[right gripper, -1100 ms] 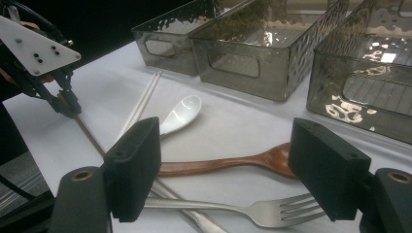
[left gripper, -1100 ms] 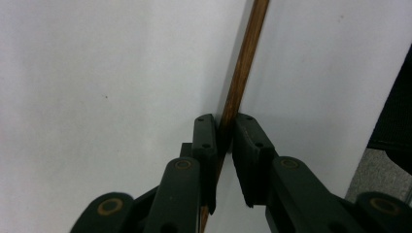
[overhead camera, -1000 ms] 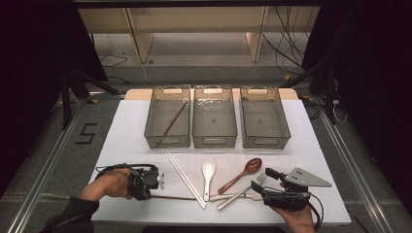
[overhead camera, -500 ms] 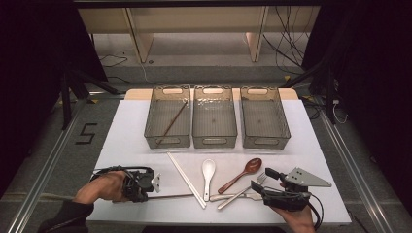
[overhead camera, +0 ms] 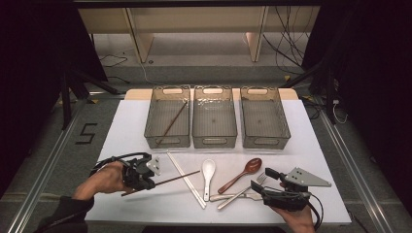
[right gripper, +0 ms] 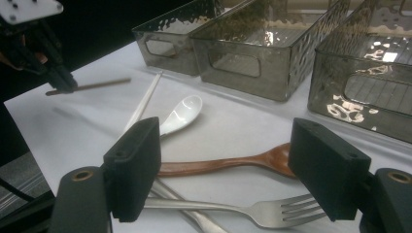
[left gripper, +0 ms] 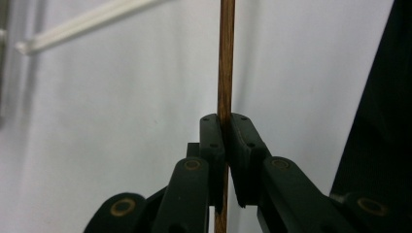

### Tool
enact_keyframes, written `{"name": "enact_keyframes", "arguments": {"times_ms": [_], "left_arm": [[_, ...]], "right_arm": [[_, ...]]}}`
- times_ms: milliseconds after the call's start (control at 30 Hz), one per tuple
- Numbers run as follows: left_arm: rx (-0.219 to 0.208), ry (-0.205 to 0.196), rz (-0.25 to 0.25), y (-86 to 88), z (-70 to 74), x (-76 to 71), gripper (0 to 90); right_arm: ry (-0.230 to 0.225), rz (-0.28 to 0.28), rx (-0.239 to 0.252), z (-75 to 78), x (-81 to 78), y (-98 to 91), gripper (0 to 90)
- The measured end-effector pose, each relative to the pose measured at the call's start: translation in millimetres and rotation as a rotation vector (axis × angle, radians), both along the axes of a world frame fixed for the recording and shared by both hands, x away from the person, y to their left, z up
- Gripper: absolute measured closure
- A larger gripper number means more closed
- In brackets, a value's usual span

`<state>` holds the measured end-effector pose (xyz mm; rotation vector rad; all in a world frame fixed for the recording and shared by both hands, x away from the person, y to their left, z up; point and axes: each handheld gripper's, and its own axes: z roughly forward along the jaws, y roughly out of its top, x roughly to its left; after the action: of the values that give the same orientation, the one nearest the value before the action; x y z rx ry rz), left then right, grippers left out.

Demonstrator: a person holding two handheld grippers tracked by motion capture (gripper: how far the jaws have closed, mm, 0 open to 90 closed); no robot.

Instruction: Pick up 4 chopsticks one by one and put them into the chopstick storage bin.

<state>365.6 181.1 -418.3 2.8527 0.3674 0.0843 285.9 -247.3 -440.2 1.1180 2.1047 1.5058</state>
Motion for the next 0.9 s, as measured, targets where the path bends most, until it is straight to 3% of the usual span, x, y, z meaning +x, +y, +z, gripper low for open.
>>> {"name": "enact_keyframes", "arguments": {"times_ms": [167, 500, 900], "left_arm": [[-0.047, -0.039, 0.074, -6.4, 12.1, 10.7, 84.4], [-0.193, -0.091, 0.287, -11.4, 34.8, 39.1, 84.3], [-0.294, -0.114, 0.438, -10.1, 48.6, 73.8, 84.3]], "right_arm": [[-0.002, -0.001, 0.001, 0.1, 0.1, -0.5, 28.5], [-0.004, 0.000, 0.001, 0.3, -0.3, -0.3, 28.5], [-0.005, 0.001, 0.002, 0.4, -0.5, -0.9, 28.5]]}}
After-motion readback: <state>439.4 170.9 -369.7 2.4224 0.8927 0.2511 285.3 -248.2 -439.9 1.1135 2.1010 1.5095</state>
